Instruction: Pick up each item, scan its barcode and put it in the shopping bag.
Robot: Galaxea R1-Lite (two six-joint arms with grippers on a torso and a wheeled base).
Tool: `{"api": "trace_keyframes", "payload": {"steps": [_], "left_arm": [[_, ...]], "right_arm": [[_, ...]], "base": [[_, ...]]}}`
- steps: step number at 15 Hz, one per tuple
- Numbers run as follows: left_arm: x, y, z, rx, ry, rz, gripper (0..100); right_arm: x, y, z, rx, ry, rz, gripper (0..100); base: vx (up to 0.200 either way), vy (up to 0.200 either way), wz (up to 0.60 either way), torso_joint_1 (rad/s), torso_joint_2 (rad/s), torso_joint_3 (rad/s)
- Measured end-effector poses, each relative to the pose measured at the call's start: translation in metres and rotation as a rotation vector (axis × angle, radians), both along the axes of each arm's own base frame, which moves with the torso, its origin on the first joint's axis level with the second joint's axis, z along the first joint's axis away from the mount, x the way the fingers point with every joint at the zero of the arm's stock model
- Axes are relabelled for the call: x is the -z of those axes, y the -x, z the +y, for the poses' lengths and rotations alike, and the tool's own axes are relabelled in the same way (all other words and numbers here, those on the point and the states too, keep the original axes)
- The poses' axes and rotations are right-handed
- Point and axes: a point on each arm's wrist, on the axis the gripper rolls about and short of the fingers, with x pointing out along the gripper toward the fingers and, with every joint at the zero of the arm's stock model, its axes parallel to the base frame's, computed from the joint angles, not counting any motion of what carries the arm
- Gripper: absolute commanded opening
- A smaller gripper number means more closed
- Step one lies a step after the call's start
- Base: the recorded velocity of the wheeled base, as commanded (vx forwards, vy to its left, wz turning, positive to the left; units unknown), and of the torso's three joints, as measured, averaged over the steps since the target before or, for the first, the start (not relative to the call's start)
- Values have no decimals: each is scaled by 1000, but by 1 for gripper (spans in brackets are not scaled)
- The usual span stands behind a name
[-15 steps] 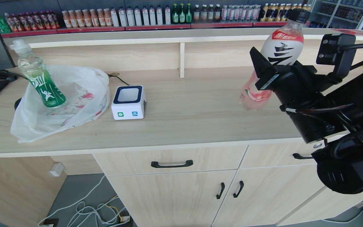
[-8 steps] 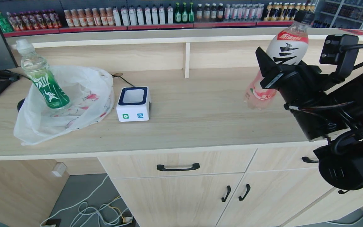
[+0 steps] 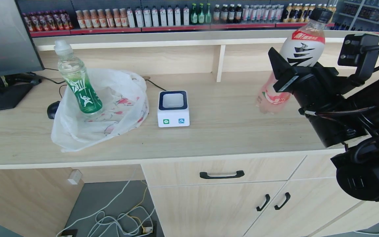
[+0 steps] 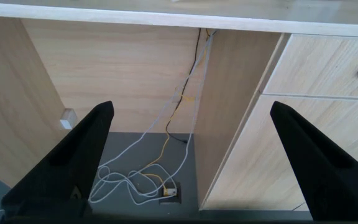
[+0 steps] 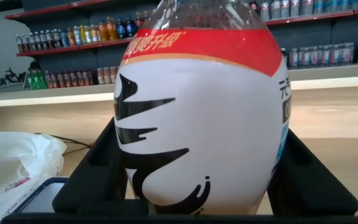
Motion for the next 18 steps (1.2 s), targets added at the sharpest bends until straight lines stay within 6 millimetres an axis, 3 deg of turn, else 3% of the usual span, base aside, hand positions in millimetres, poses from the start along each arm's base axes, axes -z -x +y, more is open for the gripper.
{"api": "trace_keyframes", "payload": {"steps": [8, 18], "left_arm": [[0, 0, 0, 1, -2, 0, 100], [0, 0, 0, 0, -4, 0, 100]], "right_arm": [[-2, 3, 0, -3, -1, -6, 0], [-2, 10, 13, -55, 1, -4, 0]], "base": [[0, 200, 0, 4, 4, 4], [0, 0, 0, 0, 0, 0]]}}
